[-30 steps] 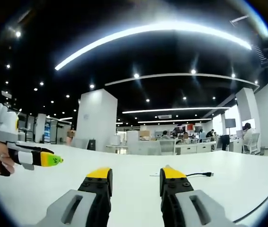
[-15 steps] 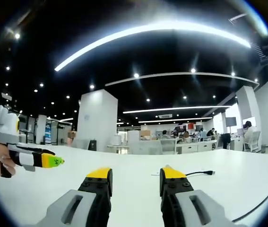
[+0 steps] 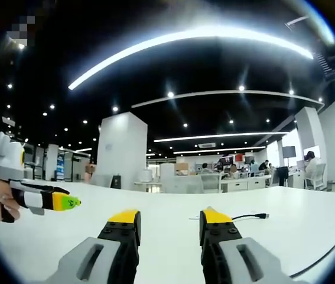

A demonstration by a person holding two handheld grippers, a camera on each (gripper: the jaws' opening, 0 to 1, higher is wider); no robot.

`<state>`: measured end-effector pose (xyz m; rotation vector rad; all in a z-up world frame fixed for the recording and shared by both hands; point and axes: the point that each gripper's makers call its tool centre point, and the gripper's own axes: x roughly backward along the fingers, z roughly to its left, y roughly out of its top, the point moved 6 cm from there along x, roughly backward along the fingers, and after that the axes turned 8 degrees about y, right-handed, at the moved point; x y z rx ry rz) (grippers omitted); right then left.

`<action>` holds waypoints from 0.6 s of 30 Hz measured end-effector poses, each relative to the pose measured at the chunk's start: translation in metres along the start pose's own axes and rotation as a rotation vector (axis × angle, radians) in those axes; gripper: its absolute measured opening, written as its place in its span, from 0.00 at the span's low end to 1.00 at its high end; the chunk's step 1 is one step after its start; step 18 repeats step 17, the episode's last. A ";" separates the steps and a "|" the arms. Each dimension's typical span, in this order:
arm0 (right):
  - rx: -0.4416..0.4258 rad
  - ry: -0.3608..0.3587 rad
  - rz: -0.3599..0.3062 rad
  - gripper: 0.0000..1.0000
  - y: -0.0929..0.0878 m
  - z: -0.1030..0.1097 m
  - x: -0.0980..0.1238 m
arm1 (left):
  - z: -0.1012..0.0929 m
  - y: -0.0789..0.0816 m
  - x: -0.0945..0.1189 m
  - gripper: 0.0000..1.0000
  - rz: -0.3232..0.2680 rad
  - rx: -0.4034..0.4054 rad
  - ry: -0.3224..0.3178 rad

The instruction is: Locate the USB plug end of the data cable currently connected to the USB port on the desk. Grip the plug, withdraw it from the port, and place it onto the desktop.

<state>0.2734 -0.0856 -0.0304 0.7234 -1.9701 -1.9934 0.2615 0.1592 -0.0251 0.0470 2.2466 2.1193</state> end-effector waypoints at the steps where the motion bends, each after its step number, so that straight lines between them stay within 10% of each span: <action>1: 0.000 0.001 0.000 0.41 0.000 0.000 0.000 | 0.000 0.000 0.000 0.70 0.000 0.000 0.000; 18: -0.003 0.010 -0.005 0.41 0.001 0.001 -0.001 | -0.007 0.000 0.000 0.70 0.000 -0.012 -0.023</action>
